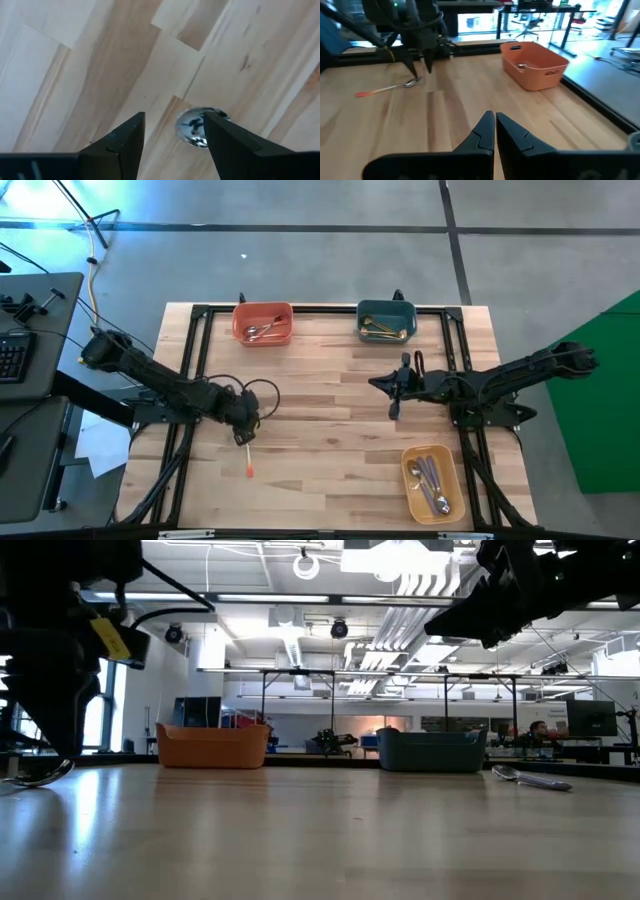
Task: Sort silverware by color (type)
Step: Put the orange spoon into the orange bin
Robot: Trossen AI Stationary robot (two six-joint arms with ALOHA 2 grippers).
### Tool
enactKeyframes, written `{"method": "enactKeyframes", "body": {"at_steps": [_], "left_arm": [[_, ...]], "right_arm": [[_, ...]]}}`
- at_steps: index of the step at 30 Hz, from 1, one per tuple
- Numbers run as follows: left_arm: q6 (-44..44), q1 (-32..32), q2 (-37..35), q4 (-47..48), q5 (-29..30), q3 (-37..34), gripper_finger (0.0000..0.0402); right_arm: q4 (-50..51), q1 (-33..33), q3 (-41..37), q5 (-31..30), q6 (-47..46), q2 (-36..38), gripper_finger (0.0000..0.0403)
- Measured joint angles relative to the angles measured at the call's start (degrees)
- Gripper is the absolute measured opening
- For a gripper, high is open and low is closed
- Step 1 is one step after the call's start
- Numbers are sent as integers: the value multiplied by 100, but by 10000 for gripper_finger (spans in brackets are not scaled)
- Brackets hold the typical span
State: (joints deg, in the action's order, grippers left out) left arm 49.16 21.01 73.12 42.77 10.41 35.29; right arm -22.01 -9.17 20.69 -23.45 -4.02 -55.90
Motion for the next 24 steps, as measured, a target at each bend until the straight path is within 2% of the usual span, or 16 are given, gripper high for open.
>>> {"method": "enactKeyframes", "body": {"at_steps": [11,19,24], "left_arm": [[-739,-575,1,-6,-816,0,186],[-1380,-647,213,-130,-1189,0,186],[-1659,-770,491,-286,-1181,0,186]], "right_arm": [[-12,13,-1,-157,62,0,0],[-15,13,-1,-154,147,0,0],[-20,13,-1,-153,149,0,0]]}}
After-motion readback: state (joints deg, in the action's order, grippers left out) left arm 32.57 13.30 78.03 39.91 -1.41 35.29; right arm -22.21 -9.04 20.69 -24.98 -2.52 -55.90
